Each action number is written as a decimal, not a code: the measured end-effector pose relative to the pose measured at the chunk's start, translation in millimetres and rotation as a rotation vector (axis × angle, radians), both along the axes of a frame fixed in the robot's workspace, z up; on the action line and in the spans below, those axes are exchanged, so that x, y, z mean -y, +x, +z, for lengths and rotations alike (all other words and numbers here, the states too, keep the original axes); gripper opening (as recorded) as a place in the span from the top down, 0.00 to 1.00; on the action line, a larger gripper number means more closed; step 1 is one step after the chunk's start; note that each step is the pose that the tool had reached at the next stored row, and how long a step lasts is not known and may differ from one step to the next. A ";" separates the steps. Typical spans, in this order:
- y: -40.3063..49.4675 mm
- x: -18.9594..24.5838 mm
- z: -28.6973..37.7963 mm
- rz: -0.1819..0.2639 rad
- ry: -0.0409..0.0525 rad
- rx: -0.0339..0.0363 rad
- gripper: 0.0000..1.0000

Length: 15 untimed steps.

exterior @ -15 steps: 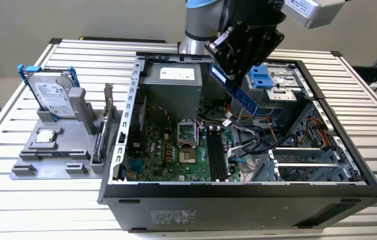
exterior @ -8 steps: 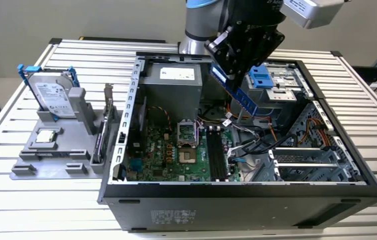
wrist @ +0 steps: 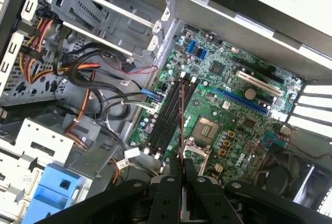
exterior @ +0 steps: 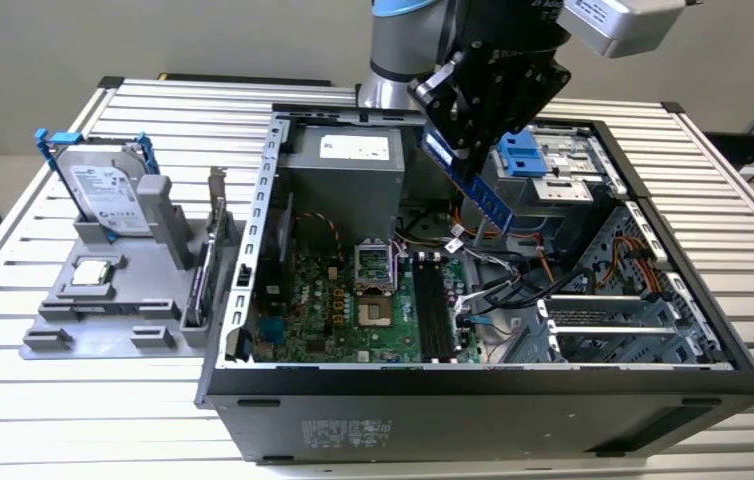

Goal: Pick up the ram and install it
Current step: 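Insert the ram into the slot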

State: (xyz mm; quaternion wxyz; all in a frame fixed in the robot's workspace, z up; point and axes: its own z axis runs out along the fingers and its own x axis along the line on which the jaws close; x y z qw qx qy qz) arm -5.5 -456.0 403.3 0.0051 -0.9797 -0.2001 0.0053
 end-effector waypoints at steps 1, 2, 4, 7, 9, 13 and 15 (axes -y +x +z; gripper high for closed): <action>0.0 0.0 0.0 -0.003 0.0000 0.0000 1.00; -0.1 0.0 0.0 -0.006 0.0000 0.0000 1.00; -0.1 0.0 0.0 -0.012 0.0000 0.0000 1.00; -0.1 0.0 0.0 -0.020 0.0000 0.0000 1.00; -0.2 0.0 0.0 -0.025 0.0000 0.0000 1.00; -0.2 0.0 -0.1 -0.037 0.0001 0.0001 1.00; -0.2 0.0 -0.1 -0.044 0.0001 0.0000 1.00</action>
